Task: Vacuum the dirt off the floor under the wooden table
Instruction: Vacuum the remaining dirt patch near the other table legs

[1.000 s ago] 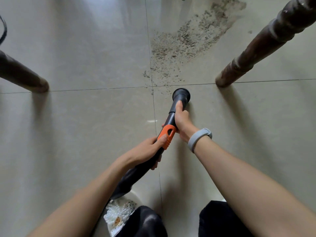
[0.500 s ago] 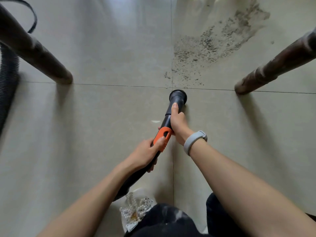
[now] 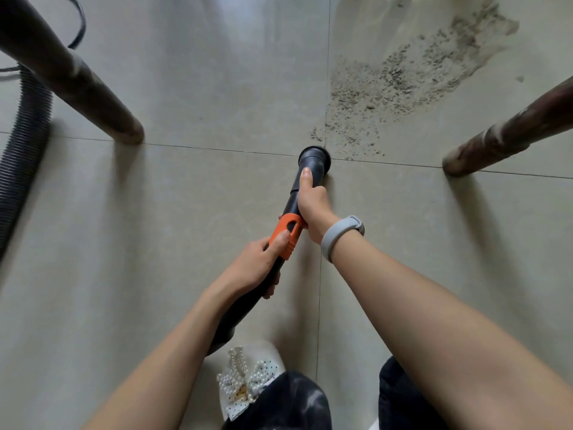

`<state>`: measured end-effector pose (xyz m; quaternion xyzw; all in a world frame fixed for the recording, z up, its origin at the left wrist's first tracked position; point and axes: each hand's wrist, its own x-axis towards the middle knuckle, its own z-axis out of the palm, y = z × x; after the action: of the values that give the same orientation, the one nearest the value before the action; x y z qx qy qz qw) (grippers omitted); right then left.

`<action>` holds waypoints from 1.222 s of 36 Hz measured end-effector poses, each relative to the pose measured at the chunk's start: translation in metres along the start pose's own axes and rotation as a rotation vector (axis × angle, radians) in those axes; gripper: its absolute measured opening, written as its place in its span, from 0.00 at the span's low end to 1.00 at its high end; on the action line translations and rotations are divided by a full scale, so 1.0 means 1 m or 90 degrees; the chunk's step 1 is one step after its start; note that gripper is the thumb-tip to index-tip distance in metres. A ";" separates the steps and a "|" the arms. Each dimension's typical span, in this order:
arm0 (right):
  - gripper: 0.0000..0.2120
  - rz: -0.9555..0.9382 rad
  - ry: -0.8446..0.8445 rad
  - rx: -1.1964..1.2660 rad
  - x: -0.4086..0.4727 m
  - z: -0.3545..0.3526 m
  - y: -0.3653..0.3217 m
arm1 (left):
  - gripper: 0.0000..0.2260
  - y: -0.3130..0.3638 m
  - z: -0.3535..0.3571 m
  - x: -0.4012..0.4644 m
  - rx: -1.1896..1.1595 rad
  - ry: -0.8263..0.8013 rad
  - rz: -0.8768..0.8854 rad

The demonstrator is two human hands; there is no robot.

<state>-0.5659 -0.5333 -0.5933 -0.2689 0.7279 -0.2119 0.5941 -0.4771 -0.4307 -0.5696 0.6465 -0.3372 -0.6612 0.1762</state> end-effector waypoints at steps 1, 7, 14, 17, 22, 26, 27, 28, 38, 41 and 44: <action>0.37 0.005 0.001 0.009 0.002 0.001 0.000 | 0.19 0.001 0.000 0.000 -0.001 0.002 -0.001; 0.19 0.016 -0.078 0.050 -0.012 -0.001 0.003 | 0.20 0.001 -0.001 -0.002 -0.043 0.040 -0.013; 0.17 0.016 -0.119 0.080 -0.023 0.008 -0.003 | 0.23 -0.007 -0.010 -0.006 -0.066 0.064 -0.055; 0.17 0.001 -0.094 0.090 -0.017 0.011 -0.017 | 0.22 -0.008 -0.014 -0.007 -0.058 0.060 -0.048; 0.18 -0.004 -0.089 0.114 -0.010 0.009 -0.037 | 0.20 0.001 -0.010 -0.004 -0.041 0.094 -0.017; 0.15 0.020 -0.110 0.135 -0.013 0.009 -0.029 | 0.21 0.009 -0.010 0.001 -0.061 0.107 -0.014; 0.16 0.028 -0.119 0.147 -0.014 0.009 -0.026 | 0.22 0.010 -0.010 0.002 -0.057 0.106 -0.014; 0.16 0.036 -0.126 0.161 -0.014 0.009 -0.022 | 0.22 0.010 -0.011 0.003 -0.051 0.105 -0.016; 0.15 -0.013 -0.062 0.152 0.007 0.008 -0.051 | 0.24 0.022 -0.017 0.015 0.021 0.096 0.010; 0.14 -0.005 -0.057 0.171 0.012 0.003 -0.062 | 0.23 0.024 -0.016 0.016 0.059 0.106 0.029; 0.13 0.000 -0.042 0.170 0.011 0.000 -0.062 | 0.23 0.027 -0.013 0.016 0.046 0.096 0.035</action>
<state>-0.5592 -0.5876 -0.5623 -0.1942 0.6732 -0.2976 0.6485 -0.4711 -0.4633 -0.5624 0.6910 -0.3642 -0.5929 0.1957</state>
